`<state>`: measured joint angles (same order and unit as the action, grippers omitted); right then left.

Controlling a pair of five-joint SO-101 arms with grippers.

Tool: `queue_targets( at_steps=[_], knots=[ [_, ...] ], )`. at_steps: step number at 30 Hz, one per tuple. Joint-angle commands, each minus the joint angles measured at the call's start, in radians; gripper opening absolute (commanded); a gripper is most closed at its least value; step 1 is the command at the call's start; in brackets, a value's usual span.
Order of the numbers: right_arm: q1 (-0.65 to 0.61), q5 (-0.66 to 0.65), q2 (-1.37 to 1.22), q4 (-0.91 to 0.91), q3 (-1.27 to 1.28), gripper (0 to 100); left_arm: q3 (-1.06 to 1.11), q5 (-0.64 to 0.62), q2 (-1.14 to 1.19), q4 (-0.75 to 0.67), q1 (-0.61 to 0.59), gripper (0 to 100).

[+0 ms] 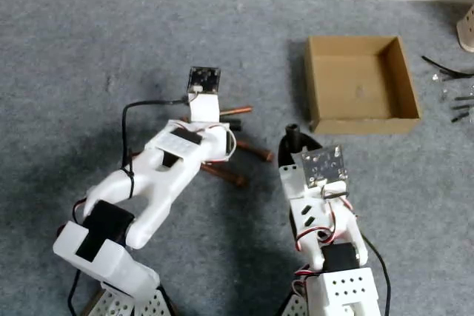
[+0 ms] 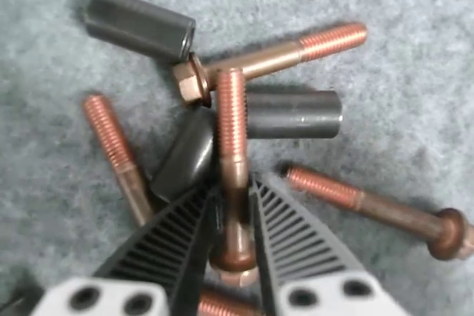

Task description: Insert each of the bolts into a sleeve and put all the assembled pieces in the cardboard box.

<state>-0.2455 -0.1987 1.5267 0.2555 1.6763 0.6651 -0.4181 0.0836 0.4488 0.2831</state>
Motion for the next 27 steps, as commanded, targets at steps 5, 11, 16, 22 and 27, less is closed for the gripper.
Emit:
queue_targets(
  at_steps=[5, 11, 16, 22, 27],
  knots=[
    [0.008, 0.006, 0.019, -0.044, 0.087, 0.3, 0.022, 0.008, -0.202, 0.014, 0.013, 0],
    [0.008, 0.005, 0.019, -0.044, 0.087, 0.3, 0.136, 0.35, -0.486, 0.124, 0.053, 0],
    [0.008, 0.003, 0.019, -0.044, 0.087, 0.3, 0.262, 0.838, -0.673, 0.212, 0.019, 0],
    [0.008, 0.003, 0.019, -0.044, 0.087, 0.3, 0.32, 1.283, -0.771, 0.359, -0.12, 0],
    [0.008, 0.003, 0.019, -0.044, 0.087, 0.3, 0.28, 1.493, -0.771, 0.546, -0.209, 0]
  ],
)
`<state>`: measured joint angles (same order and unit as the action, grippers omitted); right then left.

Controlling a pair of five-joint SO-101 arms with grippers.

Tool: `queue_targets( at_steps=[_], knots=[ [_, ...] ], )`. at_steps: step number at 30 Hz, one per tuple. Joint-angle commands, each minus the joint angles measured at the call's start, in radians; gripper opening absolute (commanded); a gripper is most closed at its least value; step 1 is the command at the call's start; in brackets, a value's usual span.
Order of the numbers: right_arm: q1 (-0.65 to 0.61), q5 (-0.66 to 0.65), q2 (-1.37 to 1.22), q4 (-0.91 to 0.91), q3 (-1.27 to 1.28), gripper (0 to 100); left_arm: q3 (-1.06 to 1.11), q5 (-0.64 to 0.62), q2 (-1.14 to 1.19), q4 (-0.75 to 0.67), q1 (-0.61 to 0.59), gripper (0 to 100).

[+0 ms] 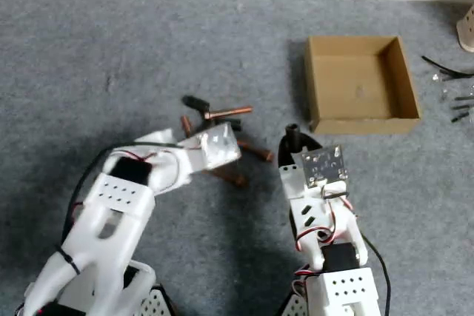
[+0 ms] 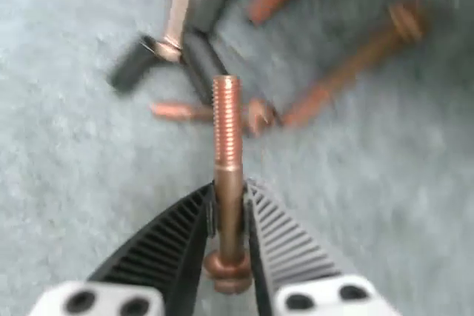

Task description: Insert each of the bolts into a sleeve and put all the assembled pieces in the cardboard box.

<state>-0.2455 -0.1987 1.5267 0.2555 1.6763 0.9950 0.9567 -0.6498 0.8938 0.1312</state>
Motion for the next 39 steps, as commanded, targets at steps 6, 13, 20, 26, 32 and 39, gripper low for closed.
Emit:
queue_targets(
  at_steps=[6, 13, 20, 26, 32, 39],
  knots=[
    [0.008, 0.003, 0.019, -0.044, 0.087, 0.3, -0.104, 0.316, -0.038, 0.282, -0.16, 0],
    [0.007, 0.003, 0.019, -0.044, 0.087, 0.4, -0.042, 0.531, -0.036, 0.384, -0.159, 0],
    [0.007, 0.003, 0.019, -0.044, 0.087, 0.4, 0.022, 0.62, -0.035, 0.35, -0.165, 0],
    [0.007, 0.003, 0.019, -0.044, 0.087, 0.4, 0.001, 0.617, 0.134, 0.236, -0.166, 0],
    [0.007, 0.003, 0.019, -0.044, 0.087, 0.4, -0.231, 0.532, 0.503, 0.137, -0.179, 0],
    [0.007, 0.002, 0.019, -0.045, 0.087, 0.5, -0.593, 0.393, 0.855, 0.198, -0.177, 0]
  ],
)
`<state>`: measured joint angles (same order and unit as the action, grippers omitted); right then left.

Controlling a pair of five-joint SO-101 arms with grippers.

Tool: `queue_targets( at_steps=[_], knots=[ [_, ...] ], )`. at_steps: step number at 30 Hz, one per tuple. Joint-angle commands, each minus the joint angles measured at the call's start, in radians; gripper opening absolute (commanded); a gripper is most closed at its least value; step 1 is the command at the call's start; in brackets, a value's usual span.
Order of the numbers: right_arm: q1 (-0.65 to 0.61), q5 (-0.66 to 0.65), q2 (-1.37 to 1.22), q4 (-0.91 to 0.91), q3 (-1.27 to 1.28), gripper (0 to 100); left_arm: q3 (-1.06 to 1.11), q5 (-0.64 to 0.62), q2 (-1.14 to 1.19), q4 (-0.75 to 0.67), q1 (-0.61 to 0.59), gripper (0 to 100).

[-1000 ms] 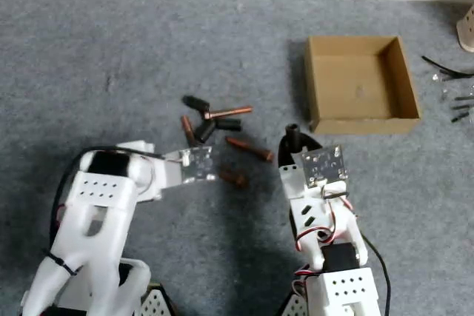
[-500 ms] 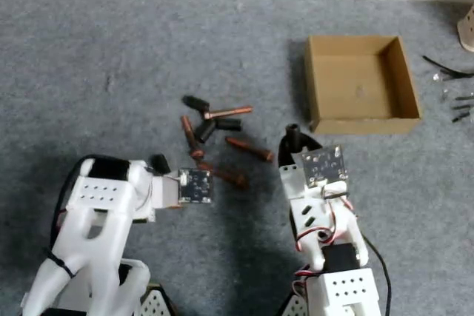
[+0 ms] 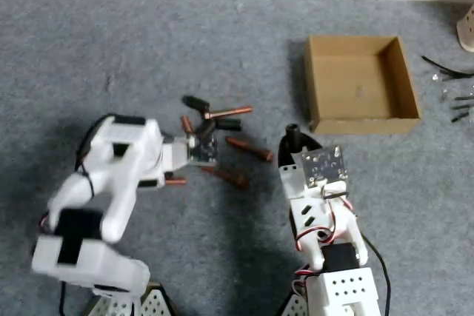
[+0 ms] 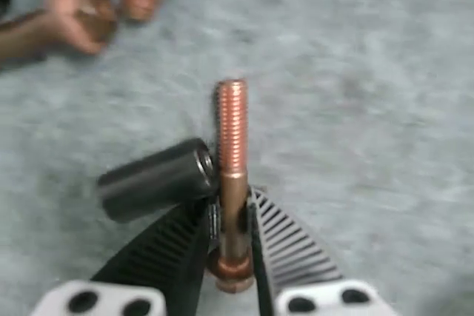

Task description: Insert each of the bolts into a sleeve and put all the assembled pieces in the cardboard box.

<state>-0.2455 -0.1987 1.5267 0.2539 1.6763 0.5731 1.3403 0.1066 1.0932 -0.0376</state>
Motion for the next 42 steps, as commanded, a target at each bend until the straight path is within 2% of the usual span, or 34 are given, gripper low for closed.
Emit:
queue_targets(
  at_steps=[1, 9, 13, 16, 20, 24, 27, 42],
  knots=[
    [0.007, 0.002, 0.019, -0.044, 0.087, 0.5, -0.211, -0.002, 0.133, 0.011, -0.008, 0],
    [0.007, 0.002, 0.021, -0.044, 0.087, 0.5, -0.381, -0.117, 0.278, 0.026, -0.01, 0],
    [0.007, 0.002, 0.021, -0.044, 0.087, 0.5, -0.383, -0.121, 0.286, 0.031, -0.008, 0],
    [0.007, 0.002, 0.021, -0.044, 0.087, 0.5, -0.392, -0.114, 0.285, 0.106, -0.015, 0],
    [0.007, 0.002, 0.021, -0.044, 0.087, 0.5, -0.426, -0.002, 0.283, 0.18, -0.085, 0],
    [0.007, 0.002, 0.021, -0.044, 0.087, 0.6, -0.513, 0.023, 0.292, 0.229, -0.211, 0],
    [0.007, 0.002, 0.021, -0.044, 0.087, 0.6, -0.524, 0.097, 0.292, 0.235, -0.277, 0],
    [0.007, 0.002, 0.021, -0.044, 0.087, 0.6, -0.579, 0.146, 0.295, 0.226, -0.404, 0]
  ],
)
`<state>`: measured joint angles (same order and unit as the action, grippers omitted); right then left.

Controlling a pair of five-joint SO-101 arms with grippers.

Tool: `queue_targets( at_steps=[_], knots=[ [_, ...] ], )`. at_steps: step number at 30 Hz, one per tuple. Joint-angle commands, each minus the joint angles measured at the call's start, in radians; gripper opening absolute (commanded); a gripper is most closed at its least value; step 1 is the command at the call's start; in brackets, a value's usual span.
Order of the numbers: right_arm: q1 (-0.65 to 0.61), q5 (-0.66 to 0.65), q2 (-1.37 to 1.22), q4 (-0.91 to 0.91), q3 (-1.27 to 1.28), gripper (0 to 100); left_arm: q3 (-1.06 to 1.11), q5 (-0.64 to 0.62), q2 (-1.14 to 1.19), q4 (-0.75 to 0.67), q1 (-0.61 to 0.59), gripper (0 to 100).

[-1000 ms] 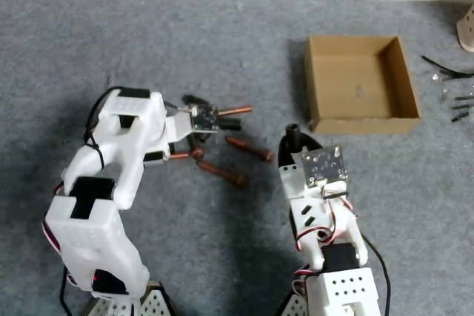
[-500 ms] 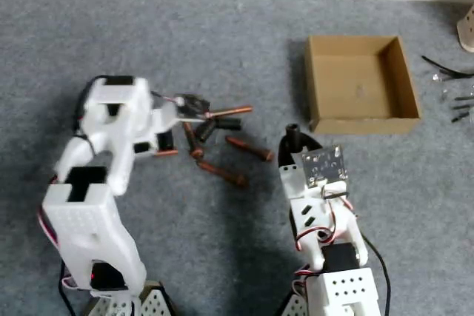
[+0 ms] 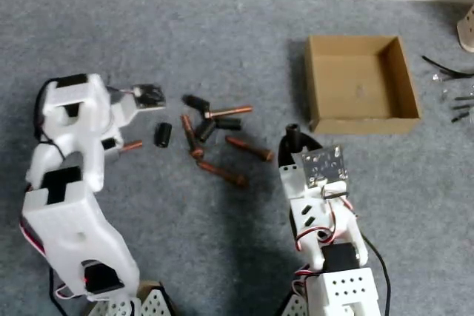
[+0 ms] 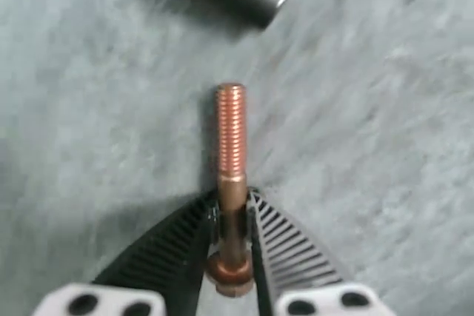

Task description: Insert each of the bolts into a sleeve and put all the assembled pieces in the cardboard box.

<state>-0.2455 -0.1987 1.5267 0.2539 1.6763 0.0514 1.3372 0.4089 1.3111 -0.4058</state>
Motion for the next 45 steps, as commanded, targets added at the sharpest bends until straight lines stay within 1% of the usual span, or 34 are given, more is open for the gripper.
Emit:
queue_targets(
  at_steps=[1, 7, 9, 10, 12, 14, 16, 19, 22, 26, 32, 35, 37, 42, 44, 45],
  knots=[
    [0.007, 0.002, 0.021, -0.044, 0.087, 0.6, -0.065, 0.149, -0.007, 0.008, -0.036, 0],
    [0.007, 0.002, 0.021, -0.044, 0.087, 0.6, -0.076, 0.138, -0.007, 0.008, -0.013, 0],
    [0.007, 0.002, 0.019, -0.044, 0.087, 0.6, -0.074, 0.094, -0.004, 0.008, -0.008, 1],
    [0.007, 0.002, 0.019, -0.044, 0.087, 0.6, -0.074, 0.074, 0.005, 0.008, -0.007, 3],
    [0.007, 0.002, 0.019, -0.044, 0.087, 0.6, -0.084, 0.028, 0.042, 0.005, -0.001, 10],
    [0.007, 0.002, 0.019, -0.044, 0.087, 0.6, -0.102, -0.031, 0.084, -0.029, 0.002, 16],
    [0.007, 0.002, 0.019, -0.044, 0.087, 0.6, -0.134, -0.104, 0.128, -0.052, 0.002, 17],
    [0.007, 0.002, 0.019, -0.044, 0.087, 0.6, -0.2, -0.193, 0.174, -0.021, 0.022, 17],
    [0.007, 0.002, 0.019, -0.044, 0.087, 0.6, -0.255, -0.35, 0.188, 0.057, 0.058, 17],
    [0.007, 0.002, 0.019, -0.044, 0.087, 0.6, -0.361, -0.637, 0.188, 0.166, 0.088, 17],
    [0.007, 0.002, 0.021, -0.044, 0.087, 0.6, -0.495, -0.964, 0.188, 0.284, 0.117, 17],
    [0.007, 0.002, 0.021, -0.044, 0.087, 0.6, -0.559, -1.188, 0.188, 0.338, 0.113, 17],
    [0.007, 0.002, 0.021, -0.044, 0.087, 0.6, -0.591, -1.313, 0.191, 0.364, 0.114, 17],
    [0.007, 0.0, 0.021, -0.044, 0.087, 0.6, -0.608, -1.692, 0.196, 0.391, 0.11, 17],
    [0.007, 0.0, 0.021, -0.044, 0.087, 0.6, -0.608, -1.788, 0.194, 0.431, 0.091, 17],
    [0.007, 0.0, 0.021, -0.044, 0.087, 0.6, -0.608, -1.807, 0.191, 0.439, 0.09, 17]
  ],
)
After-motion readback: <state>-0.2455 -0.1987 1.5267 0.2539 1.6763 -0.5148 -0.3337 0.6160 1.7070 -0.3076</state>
